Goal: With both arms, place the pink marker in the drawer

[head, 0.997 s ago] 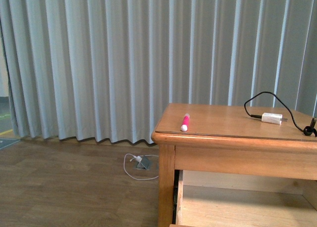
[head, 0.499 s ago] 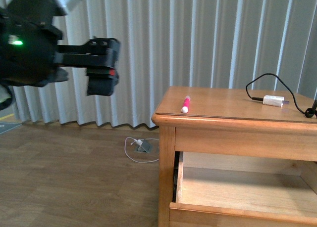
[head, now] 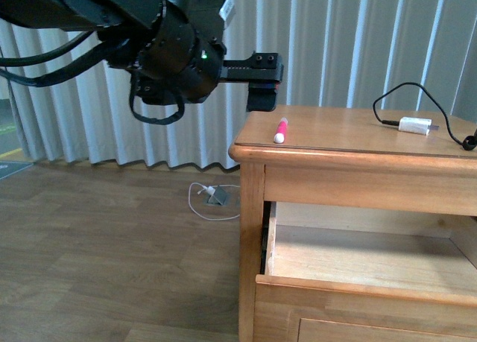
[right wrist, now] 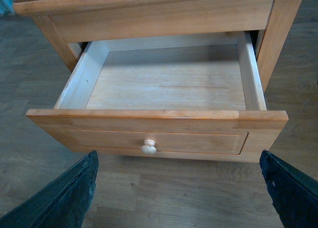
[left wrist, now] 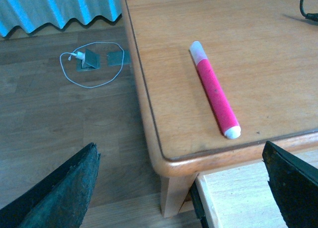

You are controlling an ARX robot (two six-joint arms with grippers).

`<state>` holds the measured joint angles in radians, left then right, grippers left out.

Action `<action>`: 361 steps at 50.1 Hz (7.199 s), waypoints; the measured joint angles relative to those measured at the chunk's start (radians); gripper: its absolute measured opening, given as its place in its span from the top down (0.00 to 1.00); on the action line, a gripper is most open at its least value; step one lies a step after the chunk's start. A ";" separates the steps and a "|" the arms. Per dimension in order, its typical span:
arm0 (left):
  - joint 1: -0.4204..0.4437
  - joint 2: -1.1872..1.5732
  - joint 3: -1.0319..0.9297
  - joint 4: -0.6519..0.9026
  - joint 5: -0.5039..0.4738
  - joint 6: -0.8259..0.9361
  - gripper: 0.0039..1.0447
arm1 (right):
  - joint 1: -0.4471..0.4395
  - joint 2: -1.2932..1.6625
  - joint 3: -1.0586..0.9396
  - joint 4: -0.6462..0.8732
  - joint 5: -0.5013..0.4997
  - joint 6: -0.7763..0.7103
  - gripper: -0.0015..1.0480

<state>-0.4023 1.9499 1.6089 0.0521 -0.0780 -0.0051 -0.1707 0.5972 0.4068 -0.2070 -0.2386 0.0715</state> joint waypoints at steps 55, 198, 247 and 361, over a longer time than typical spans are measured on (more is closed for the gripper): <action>-0.074 0.427 0.585 -0.303 -0.079 -0.006 0.05 | 0.000 0.000 0.000 0.000 0.000 0.000 0.08; -0.137 0.164 -0.169 0.111 0.365 0.385 0.45 | 0.000 0.000 0.000 0.000 0.000 0.000 0.08; 0.080 -0.958 -1.001 0.195 -0.006 0.030 0.05 | 0.000 0.000 0.000 0.000 0.000 0.000 0.08; 0.400 -1.946 -1.586 -0.051 0.078 0.000 0.23 | 0.018 0.094 -0.007 0.068 -0.008 -0.042 0.08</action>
<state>-0.0025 0.0044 0.0231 0.0013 0.0002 -0.0048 -0.1532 0.6914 0.4000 -0.1390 -0.2466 0.0296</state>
